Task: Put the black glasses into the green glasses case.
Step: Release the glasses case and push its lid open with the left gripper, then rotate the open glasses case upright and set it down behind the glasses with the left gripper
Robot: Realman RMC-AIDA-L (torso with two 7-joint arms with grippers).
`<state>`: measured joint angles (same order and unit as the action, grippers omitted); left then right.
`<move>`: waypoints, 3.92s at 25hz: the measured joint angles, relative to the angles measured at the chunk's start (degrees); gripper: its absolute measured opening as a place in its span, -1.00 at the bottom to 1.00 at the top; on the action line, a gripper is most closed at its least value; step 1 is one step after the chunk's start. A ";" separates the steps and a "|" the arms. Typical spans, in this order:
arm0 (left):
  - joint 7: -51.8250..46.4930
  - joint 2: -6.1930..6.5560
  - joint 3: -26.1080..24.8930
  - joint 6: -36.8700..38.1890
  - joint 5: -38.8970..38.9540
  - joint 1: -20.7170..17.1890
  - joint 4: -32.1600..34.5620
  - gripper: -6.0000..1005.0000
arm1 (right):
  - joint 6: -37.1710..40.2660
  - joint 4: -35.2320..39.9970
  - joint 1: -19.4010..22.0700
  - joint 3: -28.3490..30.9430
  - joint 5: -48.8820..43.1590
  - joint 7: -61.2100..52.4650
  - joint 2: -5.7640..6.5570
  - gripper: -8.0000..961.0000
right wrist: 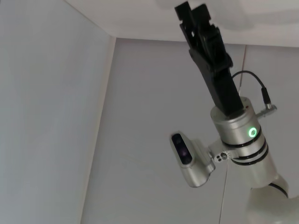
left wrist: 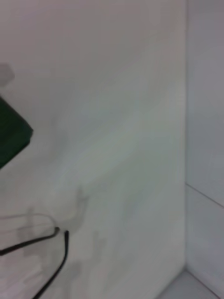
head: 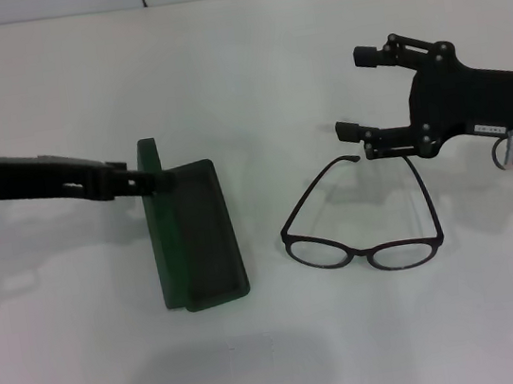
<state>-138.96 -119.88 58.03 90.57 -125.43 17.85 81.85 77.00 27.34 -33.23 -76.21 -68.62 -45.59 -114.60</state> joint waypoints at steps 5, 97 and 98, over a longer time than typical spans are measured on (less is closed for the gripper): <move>-3.94 0.08 4.64 -3.14 -5.50 0.81 -0.30 0.74 | -0.01 0.00 0.05 -0.08 -0.10 0.08 -0.07 0.81; 37.94 0.24 14.91 -23.35 -14.75 40.26 -33.86 -0.57 | 8.96 -0.69 0.56 -4.00 -12.50 4.77 -1.59 0.81; 38.51 0.24 15.10 -23.57 -14.75 41.13 -35.01 -0.57 | 8.91 -0.70 0.66 -3.98 -12.36 4.85 -1.59 0.81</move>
<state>-100.45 -119.63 73.13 67.00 -140.18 58.99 46.83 85.91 26.64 -32.57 -80.19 -80.98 -40.74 -116.19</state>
